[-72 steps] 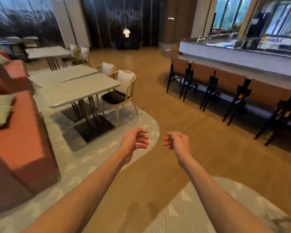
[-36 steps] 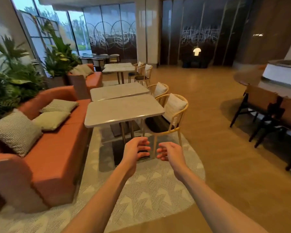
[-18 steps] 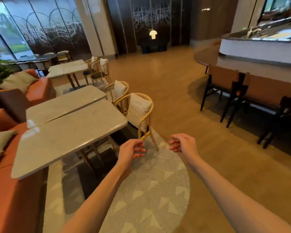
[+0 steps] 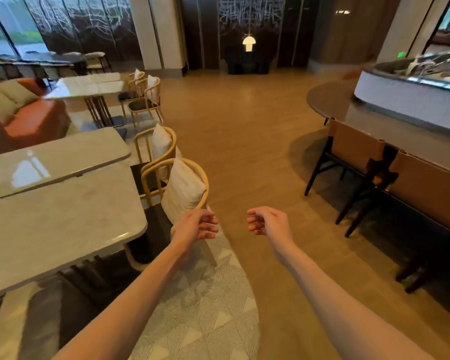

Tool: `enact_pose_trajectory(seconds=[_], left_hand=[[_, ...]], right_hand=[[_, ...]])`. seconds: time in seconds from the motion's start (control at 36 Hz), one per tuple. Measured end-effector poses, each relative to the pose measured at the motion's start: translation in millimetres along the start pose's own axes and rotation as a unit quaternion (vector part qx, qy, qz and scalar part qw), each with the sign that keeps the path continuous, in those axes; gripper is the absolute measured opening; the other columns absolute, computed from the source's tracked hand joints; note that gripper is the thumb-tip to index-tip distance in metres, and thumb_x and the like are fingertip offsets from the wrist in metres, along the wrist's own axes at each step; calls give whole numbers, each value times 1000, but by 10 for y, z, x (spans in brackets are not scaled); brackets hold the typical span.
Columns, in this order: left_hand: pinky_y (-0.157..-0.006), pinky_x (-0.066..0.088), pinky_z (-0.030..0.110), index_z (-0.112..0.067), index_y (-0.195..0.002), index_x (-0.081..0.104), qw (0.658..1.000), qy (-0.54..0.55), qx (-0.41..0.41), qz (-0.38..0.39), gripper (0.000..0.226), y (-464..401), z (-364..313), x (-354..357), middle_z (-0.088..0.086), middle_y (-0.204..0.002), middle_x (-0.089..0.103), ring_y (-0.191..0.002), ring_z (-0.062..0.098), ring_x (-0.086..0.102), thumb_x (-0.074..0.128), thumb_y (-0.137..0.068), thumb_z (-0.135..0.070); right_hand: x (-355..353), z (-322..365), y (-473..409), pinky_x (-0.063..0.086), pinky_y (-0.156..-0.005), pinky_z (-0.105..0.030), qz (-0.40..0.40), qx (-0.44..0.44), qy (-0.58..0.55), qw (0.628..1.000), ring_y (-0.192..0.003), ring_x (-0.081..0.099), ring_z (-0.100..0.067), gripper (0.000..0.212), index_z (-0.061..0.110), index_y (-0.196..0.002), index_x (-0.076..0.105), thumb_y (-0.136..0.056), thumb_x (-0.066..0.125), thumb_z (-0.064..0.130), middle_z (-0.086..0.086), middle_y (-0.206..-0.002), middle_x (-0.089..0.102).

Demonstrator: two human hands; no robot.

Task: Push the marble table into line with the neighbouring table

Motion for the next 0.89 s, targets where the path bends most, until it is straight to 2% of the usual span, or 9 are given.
enact_pose_trajectory(seconds=[0.17,0.28,0.36,0.58,0.72,0.89], left_hand=[[-48,55,26,1,-96,64,1000,12,-16,-4,16,-1107,-95,530,11,-75,67,-51,16,65,53,-96,-11],[-52,56,30,-1,-95,66,1000,16,-16,6,17,-2092,-135,991,6,-67,70,-56,18,66,54,-96,-13],[-54,55,31,-1,-96,66,999,25,-13,27,21,-2965,-239,1424,6,-68,71,-56,18,65,50,-98,-13],[-53,53,30,-4,-89,66,996,9,-33,85,18,-4792,-938,2456,10,-75,68,-56,20,64,52,-95,-13],[-53,53,28,-4,-90,66,997,-13,-7,81,20,-5842,-1490,2602,10,-74,67,-58,20,64,49,-97,-11],[-52,54,28,-2,-97,65,1000,-8,-10,7,19,-7021,-1775,2315,12,-76,66,-58,20,63,48,-98,-12]], right_hand=[[-356,121,-1102,46,-54,-26,-27,9,28,999,-57,58,-15,25,6,-80,71,-96,52,6,-6,-69,66],[-651,116,-2058,50,-56,-27,-55,26,49,997,-61,61,-15,24,1,-87,72,-98,53,10,-6,-72,68],[-863,169,-2881,52,-59,-28,-74,36,67,994,-62,63,-15,25,3,-88,73,-99,53,13,-6,-73,69],[-1272,652,-4837,51,-60,-29,-113,63,97,987,-64,63,-17,25,0,-93,73,-100,52,13,-9,-76,69],[-1228,868,-6167,48,-57,-28,-95,70,92,989,-60,62,-18,25,-1,-93,72,-100,52,12,-11,-76,69],[-853,850,-7590,46,-52,-24,-29,80,99,991,-53,60,-13,22,3,-89,71,-98,53,12,-7,-70,67]])
Point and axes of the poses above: each hand's wrist, its own y-axis away from the middle knuckle, its own x-axis out of the palm, z = x × y, the point moved 2 cm from there along -y, towards the middle knuckle
